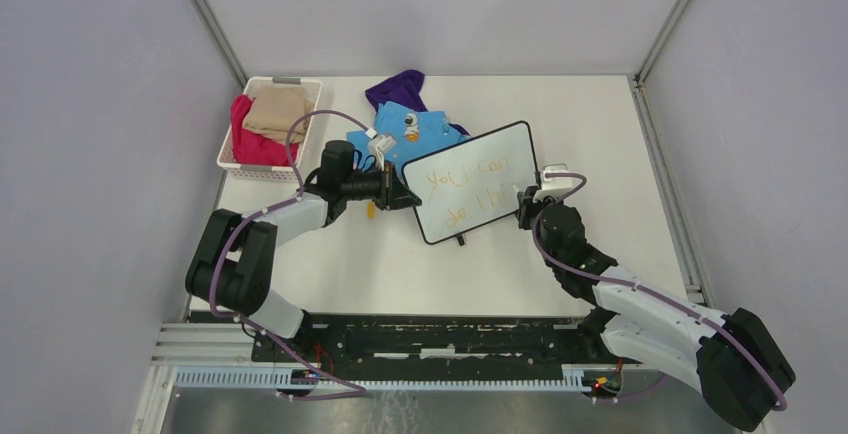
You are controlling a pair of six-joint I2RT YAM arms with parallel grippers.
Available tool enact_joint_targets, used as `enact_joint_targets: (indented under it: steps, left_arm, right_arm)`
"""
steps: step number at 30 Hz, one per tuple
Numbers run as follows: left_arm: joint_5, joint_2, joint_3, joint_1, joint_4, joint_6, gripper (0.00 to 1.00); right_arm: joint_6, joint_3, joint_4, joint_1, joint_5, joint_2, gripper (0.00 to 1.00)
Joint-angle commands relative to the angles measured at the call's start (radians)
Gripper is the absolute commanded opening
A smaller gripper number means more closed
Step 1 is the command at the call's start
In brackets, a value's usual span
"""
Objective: Write a sentence on the whiteboard
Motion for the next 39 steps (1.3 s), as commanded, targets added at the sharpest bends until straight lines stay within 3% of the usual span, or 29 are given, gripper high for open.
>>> enact_joint_targets:
  steps: [1,10,27,39]
  left_arm:
    - [-0.053,0.038,0.000,-0.010,-0.090,0.056,0.02]
    - [-0.056,0.038,-0.001,-0.009,-0.093,0.057,0.02]
    - [-0.058,0.038,0.001,-0.011,-0.097,0.059,0.02]
    - [-0.057,0.039,0.001,-0.013,-0.098,0.059,0.02]
  right_arm:
    - [0.026,0.024,0.059,-0.004,-0.040,0.003,0.00]
    - [0.048,-0.032,0.047,-0.005,-0.069,-0.001,0.00]
    - [0.060,-0.045,-0.006,-0.017,0.053,-0.029,0.00]
    - [0.057,-0.057,-0.029,-0.027,-0.004,-0.019,0.00]
